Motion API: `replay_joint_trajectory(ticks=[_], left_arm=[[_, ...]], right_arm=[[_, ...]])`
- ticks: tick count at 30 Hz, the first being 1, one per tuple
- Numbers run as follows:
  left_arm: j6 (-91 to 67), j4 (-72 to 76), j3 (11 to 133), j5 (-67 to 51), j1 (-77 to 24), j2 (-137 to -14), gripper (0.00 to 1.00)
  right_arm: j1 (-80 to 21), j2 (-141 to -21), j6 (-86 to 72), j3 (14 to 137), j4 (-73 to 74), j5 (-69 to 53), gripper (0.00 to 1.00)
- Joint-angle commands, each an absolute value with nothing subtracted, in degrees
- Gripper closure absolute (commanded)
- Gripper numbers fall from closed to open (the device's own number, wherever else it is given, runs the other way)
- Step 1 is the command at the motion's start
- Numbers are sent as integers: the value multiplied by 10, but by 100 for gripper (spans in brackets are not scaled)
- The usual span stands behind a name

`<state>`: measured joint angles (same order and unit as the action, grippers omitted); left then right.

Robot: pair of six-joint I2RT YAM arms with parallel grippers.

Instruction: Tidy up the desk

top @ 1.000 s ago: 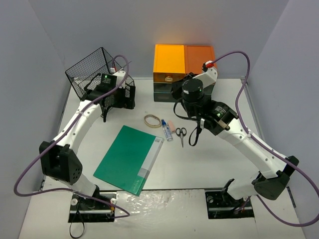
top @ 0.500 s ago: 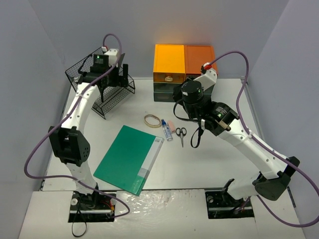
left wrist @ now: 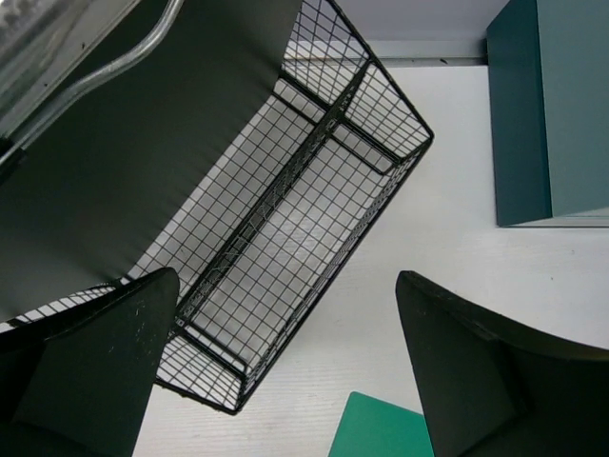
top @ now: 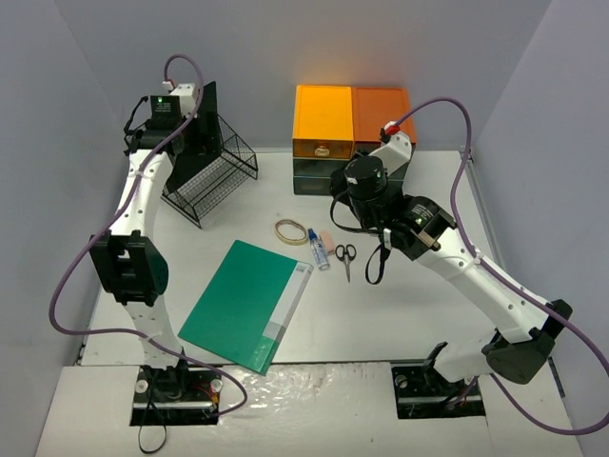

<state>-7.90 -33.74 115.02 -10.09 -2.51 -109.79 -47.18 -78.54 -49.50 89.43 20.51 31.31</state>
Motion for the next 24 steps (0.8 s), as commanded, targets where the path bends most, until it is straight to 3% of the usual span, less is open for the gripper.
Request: replay_joint_trajectory(ticks=[1, 24], left_arm=[[-87, -308, 1191, -94, -3, -1094, 3], [-106, -291, 1222, -79, 64, -1078, 3]], right_arm=[[-468, -789, -484, 904, 189, 306, 93], [-457, -843, -471, 893, 191, 253, 92]])
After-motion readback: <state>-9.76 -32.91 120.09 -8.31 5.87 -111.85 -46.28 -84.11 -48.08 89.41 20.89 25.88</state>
